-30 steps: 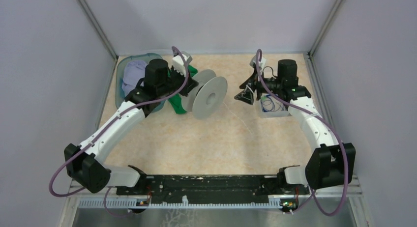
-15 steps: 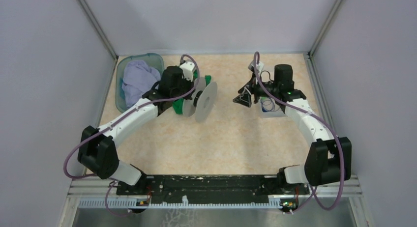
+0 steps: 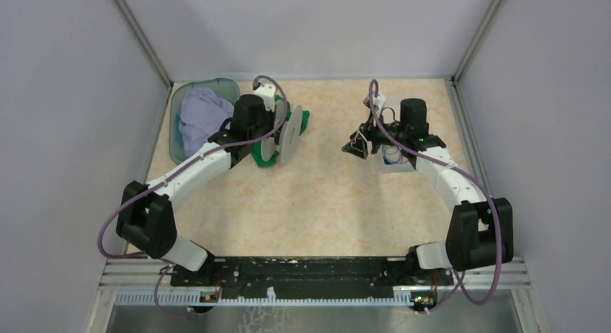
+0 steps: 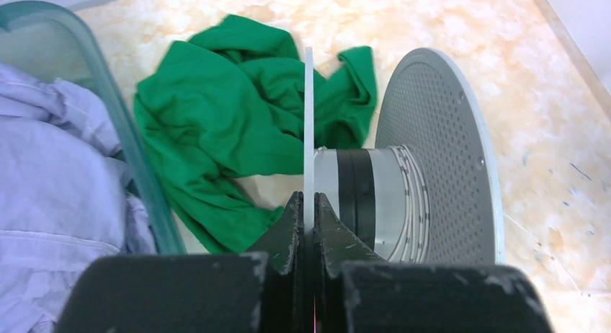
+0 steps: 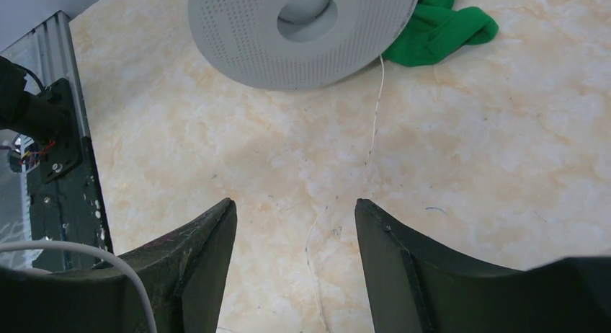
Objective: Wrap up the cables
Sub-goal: Place the cable reel at the center of the board.
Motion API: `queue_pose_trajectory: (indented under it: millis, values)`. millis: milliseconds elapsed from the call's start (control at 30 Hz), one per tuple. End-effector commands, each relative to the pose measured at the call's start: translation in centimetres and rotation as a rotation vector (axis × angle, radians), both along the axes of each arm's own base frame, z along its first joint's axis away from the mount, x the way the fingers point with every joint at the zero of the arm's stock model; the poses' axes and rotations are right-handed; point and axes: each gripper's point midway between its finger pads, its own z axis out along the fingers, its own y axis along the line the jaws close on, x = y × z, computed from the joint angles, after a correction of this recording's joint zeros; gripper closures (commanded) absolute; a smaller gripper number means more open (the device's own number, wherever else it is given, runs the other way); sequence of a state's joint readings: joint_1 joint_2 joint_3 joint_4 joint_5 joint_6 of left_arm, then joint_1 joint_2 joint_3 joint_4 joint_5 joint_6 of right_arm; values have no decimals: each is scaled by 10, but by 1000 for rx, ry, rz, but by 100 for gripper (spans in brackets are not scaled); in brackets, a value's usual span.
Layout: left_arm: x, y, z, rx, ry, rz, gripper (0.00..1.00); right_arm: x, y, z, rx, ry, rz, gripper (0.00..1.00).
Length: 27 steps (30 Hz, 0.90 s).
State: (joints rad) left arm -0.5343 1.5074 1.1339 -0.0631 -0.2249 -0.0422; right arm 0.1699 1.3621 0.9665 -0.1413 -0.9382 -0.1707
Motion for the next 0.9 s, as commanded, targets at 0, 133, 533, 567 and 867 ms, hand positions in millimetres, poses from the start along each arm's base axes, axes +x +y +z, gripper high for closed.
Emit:
queue_pose_trajectory:
  millis: [0,133,533,567,867]
  values:
    - [31,23,31,-59,-122,93,100,4,3,7,7,-52,-2,39]
    - [40,42,32,-77,-122,131,100,4,2,2,3,-45,-8,39]
    - [35,51,3,-80,-69,103,100,10,0,5,1,-40,-44,40]
    - [34,50,-1,-76,-58,99,100,10,0,6,-1,-39,-51,40]
    - [32,46,-6,-77,-39,74,86,18,2,11,-20,-36,-79,41]
